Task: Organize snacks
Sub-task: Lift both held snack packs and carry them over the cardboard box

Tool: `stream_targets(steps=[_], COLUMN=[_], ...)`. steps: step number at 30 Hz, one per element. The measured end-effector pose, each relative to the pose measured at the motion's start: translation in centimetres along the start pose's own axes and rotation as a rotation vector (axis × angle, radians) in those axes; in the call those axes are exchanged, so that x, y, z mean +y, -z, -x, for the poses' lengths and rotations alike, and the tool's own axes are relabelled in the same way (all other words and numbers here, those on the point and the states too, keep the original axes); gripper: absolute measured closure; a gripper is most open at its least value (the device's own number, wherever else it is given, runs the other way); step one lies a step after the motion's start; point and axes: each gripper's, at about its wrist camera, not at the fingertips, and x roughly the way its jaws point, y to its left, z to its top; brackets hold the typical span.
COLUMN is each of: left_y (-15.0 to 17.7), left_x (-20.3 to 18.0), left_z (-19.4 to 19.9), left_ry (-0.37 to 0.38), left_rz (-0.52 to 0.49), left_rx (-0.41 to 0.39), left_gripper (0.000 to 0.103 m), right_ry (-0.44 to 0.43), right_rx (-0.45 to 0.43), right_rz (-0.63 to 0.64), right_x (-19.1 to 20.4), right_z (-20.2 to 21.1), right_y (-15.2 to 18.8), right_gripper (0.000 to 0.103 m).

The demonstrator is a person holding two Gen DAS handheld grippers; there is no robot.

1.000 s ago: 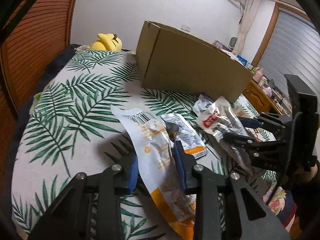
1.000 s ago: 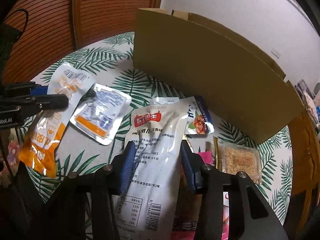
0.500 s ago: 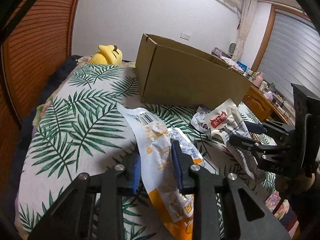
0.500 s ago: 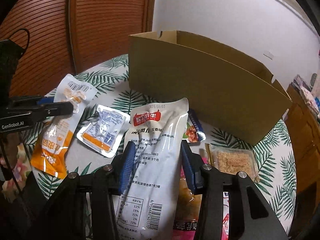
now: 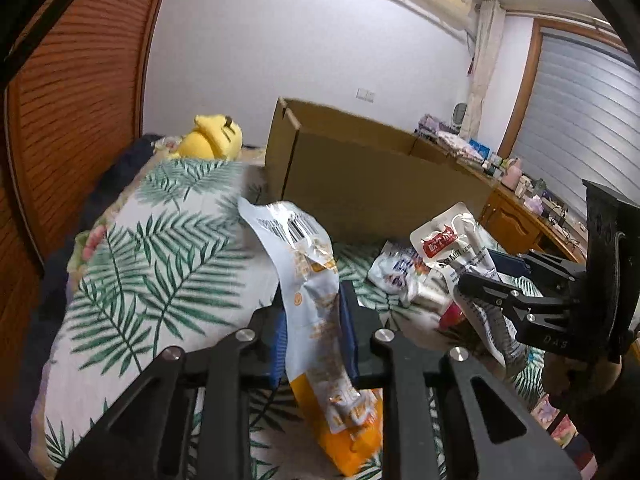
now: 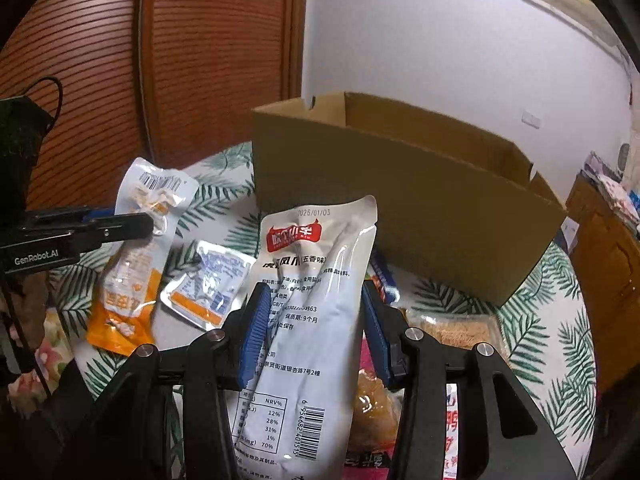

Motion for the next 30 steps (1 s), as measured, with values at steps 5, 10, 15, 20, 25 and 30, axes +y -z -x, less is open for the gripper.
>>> stream_targets(steps=[5,10,15,20,25,30], left_y=[-0.6,-0.9,-2.4,-5.6,-9.5,-13.8], left_x=[-0.6,-0.7,-1.7,-3.0,-4.3,-5.1], left_z=[0.0,0.3,1.2,1.1,0.5,-1.2], left_ry=[0.007,0.024,0.044,0.061,0.08,0.092], left_rz=[-0.025,-0.015,-0.03,-0.055,-0.089,-0.144], left_rx=[-0.037,-0.066,-0.102,-0.132,-0.164,-0.194], left_gripper=[0.086,0.086,0.086,0.086,0.086,0.086], right_ry=[-0.006,0.004,0.004,-0.003,0.008,0.04], right_rx=[-0.041,-0.068,-0.108,-0.166,-0.223,-0.257], right_rz=[0.003,0.004,-0.005,-0.004,0.007,0.031], right_x=[-0.2,-0.4,-1.0,-2.0,-3.8,-5.9], right_z=[0.6,0.9,1.8,3.3,4.7,4.2], right_y=[-0.4,-0.4,-1.2,-3.8,-7.4,-11.0], right_gripper=[0.058,0.058,0.058,0.058,0.058,0.057])
